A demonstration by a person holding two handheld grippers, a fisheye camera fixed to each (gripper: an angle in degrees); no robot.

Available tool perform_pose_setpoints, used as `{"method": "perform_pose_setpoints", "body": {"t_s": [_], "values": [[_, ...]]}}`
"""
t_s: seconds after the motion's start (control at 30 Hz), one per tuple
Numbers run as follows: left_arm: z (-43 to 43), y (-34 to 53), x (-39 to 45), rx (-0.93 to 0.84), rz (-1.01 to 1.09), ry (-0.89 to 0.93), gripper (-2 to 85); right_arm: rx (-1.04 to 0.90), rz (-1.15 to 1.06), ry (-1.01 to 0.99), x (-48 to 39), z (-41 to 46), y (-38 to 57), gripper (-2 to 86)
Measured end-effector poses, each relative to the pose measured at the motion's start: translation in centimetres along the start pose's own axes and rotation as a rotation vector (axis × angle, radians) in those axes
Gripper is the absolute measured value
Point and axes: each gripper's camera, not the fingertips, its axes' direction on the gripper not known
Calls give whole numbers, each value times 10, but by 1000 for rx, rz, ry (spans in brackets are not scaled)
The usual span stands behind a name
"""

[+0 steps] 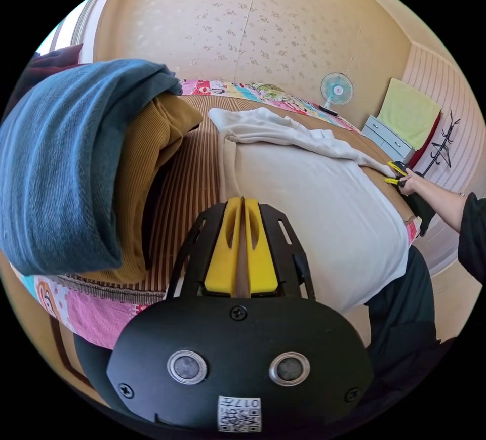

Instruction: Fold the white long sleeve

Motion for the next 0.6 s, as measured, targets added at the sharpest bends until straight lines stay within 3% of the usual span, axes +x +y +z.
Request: {"method": "perform_pose_setpoints", "body": {"t_s": [0.17,0.27,0.4,0.5,0.6], "values": [[-3,-1,4,0,3,0,-10,77,-55,49,-38,11,-15,66],[-5,-3,3,-3,0,9,-10,73,-352,38,-131,29,24,38],[-10,-6,1,-5,-6,24,-10,-112,-979,-25,-267,71,196,37],[-14,-9,-2,-6,-12,36,-10,-331,-1160,-76,-277,117,338,46],[-19,-12,-5,-6,-21,52,-10,-634,-1215,-97,-228,185,453,73]]}}
